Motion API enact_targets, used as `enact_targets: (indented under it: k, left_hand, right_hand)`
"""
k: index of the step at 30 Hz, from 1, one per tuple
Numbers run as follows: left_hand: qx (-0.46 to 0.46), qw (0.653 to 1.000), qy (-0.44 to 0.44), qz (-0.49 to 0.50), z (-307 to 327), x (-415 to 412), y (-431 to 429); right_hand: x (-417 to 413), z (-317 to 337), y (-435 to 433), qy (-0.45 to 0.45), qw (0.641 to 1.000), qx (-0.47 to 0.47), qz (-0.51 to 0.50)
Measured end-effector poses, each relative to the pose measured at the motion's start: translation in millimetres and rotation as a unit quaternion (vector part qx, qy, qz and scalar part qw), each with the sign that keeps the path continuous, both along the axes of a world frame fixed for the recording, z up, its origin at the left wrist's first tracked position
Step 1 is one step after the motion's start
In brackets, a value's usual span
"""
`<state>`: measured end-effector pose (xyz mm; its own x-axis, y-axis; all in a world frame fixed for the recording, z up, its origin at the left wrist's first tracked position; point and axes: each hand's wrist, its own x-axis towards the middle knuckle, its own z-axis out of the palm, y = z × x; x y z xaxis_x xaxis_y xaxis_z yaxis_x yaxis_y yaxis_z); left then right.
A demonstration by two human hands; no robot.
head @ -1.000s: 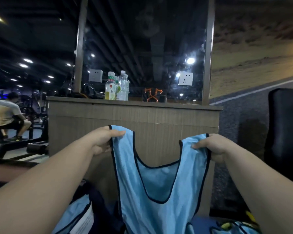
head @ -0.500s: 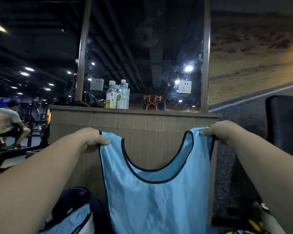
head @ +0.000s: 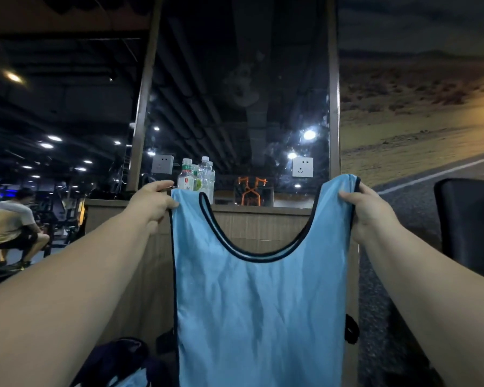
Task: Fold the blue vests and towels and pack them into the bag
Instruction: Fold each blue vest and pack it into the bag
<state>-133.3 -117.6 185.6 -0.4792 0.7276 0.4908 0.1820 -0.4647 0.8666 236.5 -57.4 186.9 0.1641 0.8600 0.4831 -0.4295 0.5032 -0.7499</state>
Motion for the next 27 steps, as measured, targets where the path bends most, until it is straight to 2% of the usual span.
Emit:
enact_targets:
  k: [4,7,11,17,22,25,27]
  left_hand:
    - [0.077,0.996,0.012,0.05,13.7,2.1,-4.3]
    - [0.112,0.99,0.006,0.089,18.9,6.4,-7.7]
    - [0.154,0.984,-0.022,0.093,22.7,11.7,-11.7]
    - [0.149,0.983,-0.023,0.103,21.7,9.4,-12.3]
    - [0.116,0.989,-0.01,0.094,16.1,7.1,-9.9]
    - [0.089,0.992,0.004,0.087,14.4,12.4,-6.2]
    - [0.065,0.989,0.052,0.121,14.1,17.4,-5.6]
  right_hand:
    - [3.0,12.7,-12.0,0.0,0.998,0.062,-0.019]
    - [6.9,21.2,-19.8,-0.015,0.996,0.069,-0.06]
    - [13.7,25.5,-29.3,-0.031,0.991,0.083,-0.097]
    - [26.5,23.6,-32.1,-0.041,0.989,0.091,-0.105]
    - [32.9,19.6,-27.3,-0.053,0.996,0.04,-0.061]
    - [28.5,14.6,-27.3,-0.123,0.987,0.029,-0.1]
    - [24.5,11.8,-23.8,-0.228,0.954,0.027,-0.191]
